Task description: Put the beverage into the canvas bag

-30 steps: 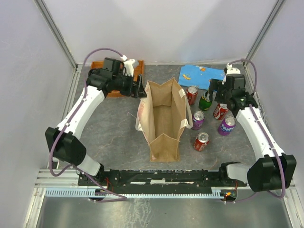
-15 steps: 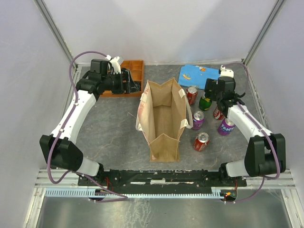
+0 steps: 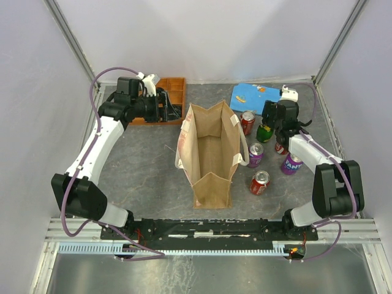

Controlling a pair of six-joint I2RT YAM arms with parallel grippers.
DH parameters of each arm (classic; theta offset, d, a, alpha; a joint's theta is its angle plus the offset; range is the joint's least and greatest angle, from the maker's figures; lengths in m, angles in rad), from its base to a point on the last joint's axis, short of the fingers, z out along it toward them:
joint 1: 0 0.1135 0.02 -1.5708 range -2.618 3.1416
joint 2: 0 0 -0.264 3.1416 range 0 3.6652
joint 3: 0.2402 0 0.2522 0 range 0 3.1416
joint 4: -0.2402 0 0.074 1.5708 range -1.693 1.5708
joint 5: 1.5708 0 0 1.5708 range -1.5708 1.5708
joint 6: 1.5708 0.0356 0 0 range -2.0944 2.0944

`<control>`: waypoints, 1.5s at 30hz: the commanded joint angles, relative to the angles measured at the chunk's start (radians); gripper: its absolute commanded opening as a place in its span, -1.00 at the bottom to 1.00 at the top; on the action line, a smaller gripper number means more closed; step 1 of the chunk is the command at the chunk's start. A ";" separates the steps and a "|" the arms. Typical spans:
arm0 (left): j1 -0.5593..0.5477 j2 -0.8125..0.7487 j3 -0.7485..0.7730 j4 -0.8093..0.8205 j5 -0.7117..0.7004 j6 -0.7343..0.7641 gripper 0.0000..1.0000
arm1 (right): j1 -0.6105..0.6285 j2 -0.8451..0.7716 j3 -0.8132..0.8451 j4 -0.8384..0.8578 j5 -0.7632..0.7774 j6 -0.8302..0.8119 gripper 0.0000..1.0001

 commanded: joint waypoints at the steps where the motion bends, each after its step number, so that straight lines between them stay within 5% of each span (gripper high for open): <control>1: 0.008 0.015 0.012 -0.007 0.042 0.012 0.63 | 0.007 0.017 -0.013 0.106 0.024 0.001 0.66; 7: 0.011 0.035 0.027 -0.030 0.058 0.050 0.61 | 0.007 0.018 -0.034 0.127 0.016 0.001 0.24; 12: 0.011 0.050 0.020 -0.042 0.080 0.054 0.58 | 0.007 0.003 -0.060 0.140 0.016 0.014 -0.95; 13: 0.012 0.050 0.019 -0.042 0.081 0.054 0.58 | 0.007 -0.001 -0.064 0.138 0.018 0.017 -1.00; 45: 0.010 -0.083 -0.052 0.060 -0.030 -0.062 0.58 | 0.007 -0.053 0.328 -0.152 -0.035 -0.008 -1.00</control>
